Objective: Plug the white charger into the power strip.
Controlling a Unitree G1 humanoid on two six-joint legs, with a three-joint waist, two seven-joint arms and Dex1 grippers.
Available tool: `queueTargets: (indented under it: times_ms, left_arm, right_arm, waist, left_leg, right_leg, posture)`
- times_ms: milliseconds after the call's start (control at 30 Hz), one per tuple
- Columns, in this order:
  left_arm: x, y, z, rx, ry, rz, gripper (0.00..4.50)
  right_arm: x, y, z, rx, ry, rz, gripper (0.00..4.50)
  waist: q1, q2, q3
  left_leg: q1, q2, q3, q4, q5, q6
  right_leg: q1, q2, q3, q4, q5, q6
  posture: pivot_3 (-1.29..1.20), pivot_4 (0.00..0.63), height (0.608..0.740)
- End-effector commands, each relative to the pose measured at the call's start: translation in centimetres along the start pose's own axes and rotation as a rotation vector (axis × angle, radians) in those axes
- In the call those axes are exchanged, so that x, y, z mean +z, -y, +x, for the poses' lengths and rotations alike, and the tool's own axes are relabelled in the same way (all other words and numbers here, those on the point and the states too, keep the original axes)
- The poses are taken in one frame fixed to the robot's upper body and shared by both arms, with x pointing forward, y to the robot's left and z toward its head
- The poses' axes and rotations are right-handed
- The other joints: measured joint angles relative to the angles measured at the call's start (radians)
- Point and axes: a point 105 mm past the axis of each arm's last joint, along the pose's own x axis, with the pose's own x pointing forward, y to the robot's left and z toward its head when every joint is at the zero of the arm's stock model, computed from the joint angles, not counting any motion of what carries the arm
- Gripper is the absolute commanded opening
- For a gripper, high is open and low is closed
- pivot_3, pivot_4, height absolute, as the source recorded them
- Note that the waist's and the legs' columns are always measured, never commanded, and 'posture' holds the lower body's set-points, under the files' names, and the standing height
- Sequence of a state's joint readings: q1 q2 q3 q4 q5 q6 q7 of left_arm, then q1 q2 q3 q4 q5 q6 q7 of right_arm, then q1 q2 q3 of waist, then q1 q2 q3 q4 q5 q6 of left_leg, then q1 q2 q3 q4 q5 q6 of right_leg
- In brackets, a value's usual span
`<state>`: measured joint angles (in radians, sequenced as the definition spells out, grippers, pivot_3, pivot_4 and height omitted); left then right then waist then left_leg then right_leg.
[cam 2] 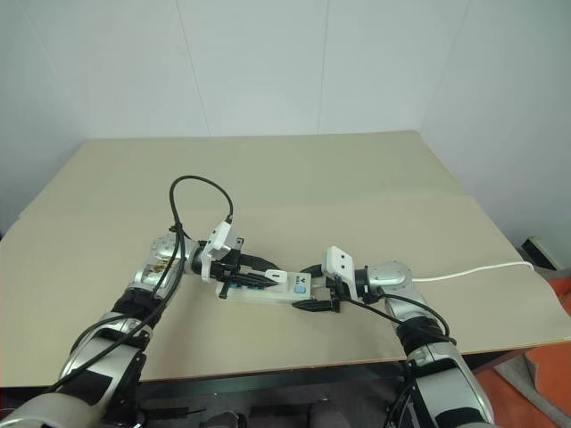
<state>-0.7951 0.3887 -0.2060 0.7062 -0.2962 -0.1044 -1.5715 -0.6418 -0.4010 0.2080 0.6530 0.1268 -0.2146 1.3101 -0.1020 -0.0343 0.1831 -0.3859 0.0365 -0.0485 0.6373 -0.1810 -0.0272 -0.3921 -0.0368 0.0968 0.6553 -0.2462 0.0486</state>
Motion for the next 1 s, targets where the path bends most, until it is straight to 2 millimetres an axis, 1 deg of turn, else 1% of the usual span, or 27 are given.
queueTargets:
  times_ms: [33, 67, 133, 167, 200, 233, 300, 400, 433, 533, 600, 667, 733, 767, 867, 967, 1000]
  left_arm:
    - [-2.4, 0.9, -0.4, -0.012, -0.084, -0.094, 0.99]
    - [-2.3, 0.9, -0.4, -0.016, -0.079, -0.087, 0.99]
    - [-2.0, 0.8, -0.4, -0.018, -0.067, -0.088, 1.74]
    - [-1.9, 0.8, -0.4, -0.019, -0.063, -0.078, 2.02]
    - [-1.8, 0.7, -0.4, -0.011, -0.065, -0.069, 2.39]
    - [-1.8, 0.6, -0.4, -0.004, -0.069, -0.063, 2.64]
    - [-1.6, 0.5, -0.4, -0.003, -0.065, -0.053, 3.36]
    - [-1.3, 0.4, -0.6, -0.002, -0.054, -0.043, 4.29]
    - [-1.1, 0.3, -0.7, -0.001, -0.047, -0.039, 4.47]
    - [-0.6, 0.2, -1.2, 0.011, -0.047, -0.018, 4.47]
    - [-0.3, 0.0, -1.9, 0.05, -0.064, 0.025, 4.47]
    - [-0.1, -0.1, -2.4, 0.072, -0.071, 0.029, 4.47]
    - [1.0, -0.2, -3.8, 0.119, -0.026, 0.043, 4.5]
    - [1.5, -0.2, -4.5, 0.149, -0.004, 0.046, 4.5]
    - [2.2, -0.2, -6.5, 0.239, 0.013, 0.065, 4.5]
    - [2.3, -0.4, -8.9, 0.356, -0.019, 0.085, 4.5]
    - [2.3, -0.3, -9.4, 0.379, -0.026, 0.088, 4.5]
  right_arm:
    - [-1.1, -0.8, 0.4, 0.022, -0.045, 0.004, 3.42]
    - [-1.1, -0.8, 0.4, 0.022, -0.045, 0.005, 3.42]
    - [-1.1, -0.7, 0.5, 0.021, -0.045, 0.006, 3.42]
    - [-1.1, -0.7, 0.5, 0.02, -0.045, 0.006, 3.42]
    - [-1.1, -0.8, 0.5, 0.02, -0.044, 0.007, 3.42]
    - [-1.1, -0.8, 0.5, 0.02, -0.044, 0.007, 3.42]
    - [-1.1, -0.8, 0.5, 0.018, -0.045, 0.007, 3.42]
    - [-1.2, -0.8, 0.4, 0.014, -0.05, -0.001, 3.42]
    - [-1.2, -0.8, 0.4, 0.011, -0.054, -0.008, 3.42]
    - [-1.4, -0.5, 0.3, -0.006, -0.068, 0.004, 3.42]
    - [-1.3, -0.2, 0.2, -0.008, -0.061, 0.026, 3.42]
    - [-1.1, -0.1, 0.1, -0.001, -0.056, 0.032, 3.42]
    - [-0.6, 0.3, -0.1, -0.006, -0.037, 0.047, 4.16]
    - [-0.4, 0.3, -0.2, 0.002, -0.023, 0.059, 4.41]
    - [0.2, 0.3, -0.6, 0.011, -0.008, 0.062, 4.46]
    - [0.7, 0.8, -1.8, -0.029, 0.003, 0.043, 4.46]
    - [0.8, 0.9, -2.3, -0.041, 0.006, 0.038, 4.46]
  waist:
    - [0.0, 0.0, 0.0]
    - [0.0, 0.0, 0.0]
    - [-0.001, 0.0, 0.0]
    - [-0.003, 0.0, 0.0]
    - [-0.003, 0.0, 0.0]
    - [-0.002, -0.001, 0.0]
    - [-0.001, -0.001, 0.0]
    - [-0.001, -0.001, 0.0]
    - [-0.001, -0.001, 0.0]
    - [-0.002, -0.001, 0.0]
    - [-0.003, -0.001, 0.0]
    - [-0.004, -0.001, 0.0]
    - [-0.003, 0.0, 0.001]
    - [-0.002, 0.0, 0.001]
    - [0.0, 0.0, 0.001]
    - [0.007, 0.001, 0.002]
    - [0.008, 0.001, 0.002]
  left_leg:
    - [0.0, 0.0, 0.0, -0.001, 0.0, 0.0]
    - [0.0, 0.0, 0.0, -0.001, 0.0, 0.0]
    - [0.001, 0.0, 0.0, -0.002, 0.0, 0.0]
    - [0.001, 0.0, 0.0, -0.003, 0.0, 0.0]
    - [0.001, 0.0, 0.0, -0.003, 0.0, 0.0]
    - [0.0, 0.0, 0.0, -0.003, 0.0, 0.0]
    - [-0.001, 0.0, -0.001, -0.003, 0.0, 0.0]
    - [-0.001, 0.0, -0.001, -0.003, 0.0, 0.0]
    - [-0.001, 0.0, -0.001, -0.003, 0.0, 0.0]
    - [-0.001, 0.0, -0.001, -0.004, 0.0, 0.0]
    - [-0.001, 0.0, -0.001, -0.004, 0.0, 0.0]
    - [-0.001, 0.0, -0.001, -0.004, 0.0, 0.0]
    - [-0.001, 0.0, -0.001, -0.004, 0.0, 0.0]
    - [-0.002, 0.0, -0.001, -0.004, 0.0, 0.0]
    - [-0.01, 0.0, 0.0, -0.004, 0.0, 0.0]
    - [-0.013, 0.0, -0.001, -0.004, 0.0, 0.0]
    - [-0.014, 0.0, -0.001, -0.004, 0.0, 0.0]
  right_leg:
    - [0.0, 0.0, 0.0, 0.0, 0.0, 0.0]
    - [0.0, 0.0, 0.0, 0.0, 0.0, 0.0]
    - [0.0, 0.0, 0.0, 0.0, 0.0, 0.0]
    - [0.0, 0.0, 0.0, 0.0, 0.0, 0.0]
    - [-0.001, 0.0, 0.001, 0.0, 0.0, 0.0]
    - [-0.002, 0.0, 0.001, 0.0, 0.0, 0.0]
    - [-0.003, 0.0, 0.0, -0.001, 0.0, 0.0]
    - [-0.003, 0.0, 0.0, -0.001, 0.0, 0.0]
    - [-0.003, 0.0, 0.0, -0.001, 0.0, 0.0]
    - [-0.003, 0.0, 0.0, -0.001, 0.0, 0.0]
    - [-0.003, 0.0, 0.0, -0.001, 0.0, 0.0]
    - [-0.003, 0.0, 0.0, -0.001, 0.0, 0.0]
    - [-0.003, 0.0, 0.0, -0.001, 0.0, 0.0]
    - [-0.004, 0.0, 0.0, -0.001, 0.0, 0.0]
    - [-0.013, 0.0, 0.001, 0.0, 0.0, 0.0]
    - [-0.015, 0.0, 0.0, -0.001, 0.0, 0.0]
    - [-0.016, 0.0, 0.0, -0.001, 0.0, 0.0]
  posture:
    - [0.0, 0.15, 0.74]
    - [0.0, 0.15, 0.74]
    - [0.0, 0.15, 0.74]
    - [0.0, 0.15, 0.74]
    - [0.0, 0.15, 0.74]
    - [0.0, 0.15, 0.74]
    - [0.0, 0.15, 0.74]
    - [0.0, 0.15, 0.74]
    - [0.0, 0.15, 0.74]
    - [0.0, 0.15, 0.74]
    - [0.0, 0.15, 0.74]
    - [0.0, 0.15, 0.74]
    - [0.0, 0.15, 0.74]
    - [0.0, 0.15, 0.74]
    - [0.0, 0.15, 0.74]
    - [0.0, 0.15, 0.74]
    - [0.0, 0.15, 0.74]
